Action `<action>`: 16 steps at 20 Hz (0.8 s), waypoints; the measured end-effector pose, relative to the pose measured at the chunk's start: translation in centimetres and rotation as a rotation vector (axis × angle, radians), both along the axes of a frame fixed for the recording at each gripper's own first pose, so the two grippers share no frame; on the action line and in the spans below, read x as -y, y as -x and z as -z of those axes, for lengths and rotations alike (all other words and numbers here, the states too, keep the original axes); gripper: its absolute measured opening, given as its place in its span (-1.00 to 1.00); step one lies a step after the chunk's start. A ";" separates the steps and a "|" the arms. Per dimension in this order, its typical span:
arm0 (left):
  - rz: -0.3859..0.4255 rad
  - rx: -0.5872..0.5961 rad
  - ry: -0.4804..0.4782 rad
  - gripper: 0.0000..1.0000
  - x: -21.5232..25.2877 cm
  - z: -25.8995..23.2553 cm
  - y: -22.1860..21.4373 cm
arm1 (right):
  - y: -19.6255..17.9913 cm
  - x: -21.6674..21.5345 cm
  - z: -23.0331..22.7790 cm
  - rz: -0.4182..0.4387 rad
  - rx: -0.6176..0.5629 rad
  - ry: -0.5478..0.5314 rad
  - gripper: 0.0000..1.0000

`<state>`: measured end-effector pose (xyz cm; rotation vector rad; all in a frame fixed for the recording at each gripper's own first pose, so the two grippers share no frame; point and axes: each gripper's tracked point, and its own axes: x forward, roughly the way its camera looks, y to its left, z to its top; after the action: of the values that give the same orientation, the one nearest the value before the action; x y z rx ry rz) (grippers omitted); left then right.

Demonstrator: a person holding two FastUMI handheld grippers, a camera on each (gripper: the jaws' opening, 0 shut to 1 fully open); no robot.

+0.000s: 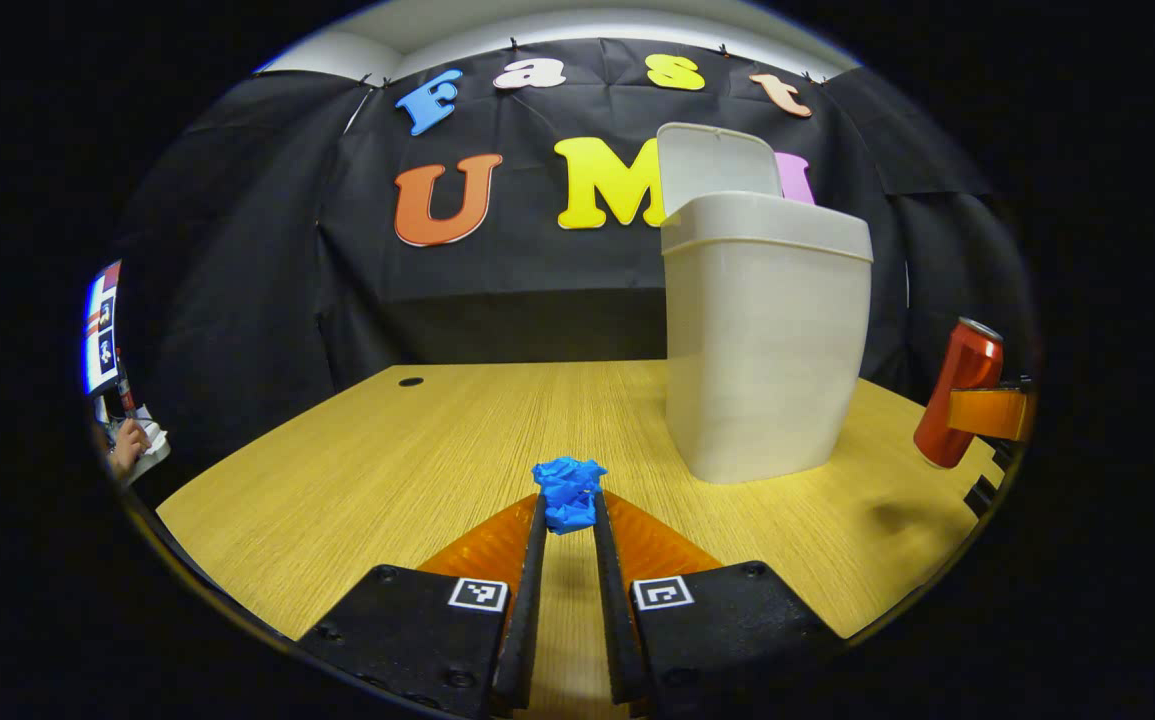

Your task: Press the lid of the desktop garbage bin to open it, pick up the crumpled paper on the desktop and throw it into the bin, then pick up the pop can on the desktop and drop it into the bin, and finally close the garbage bin lid.

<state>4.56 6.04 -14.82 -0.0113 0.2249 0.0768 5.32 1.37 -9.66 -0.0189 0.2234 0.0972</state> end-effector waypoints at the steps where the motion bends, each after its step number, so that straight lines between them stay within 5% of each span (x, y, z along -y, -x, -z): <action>1: -0.010 0.025 -0.005 -0.37 -0.3 -1.3 0.4 | 0.0 0.4 -0.7 0.016 0.017 0.016 0.59; 10: -0.089 0.178 -0.073 -0.38 -1.1 -11.5 1.6 | 1.0 -2.3 -6.3 -0.098 0.128 -0.021 0.59; 16: -0.036 0.264 -0.061 -0.39 2.9 -18.0 -0.7 | 2.0 -0.6 -8.3 -0.133 0.141 -0.062 0.59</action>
<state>5.22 3.17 3.19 0.0347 -0.0417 0.1171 3.30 1.94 -1.41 0.0215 0.0784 0.2349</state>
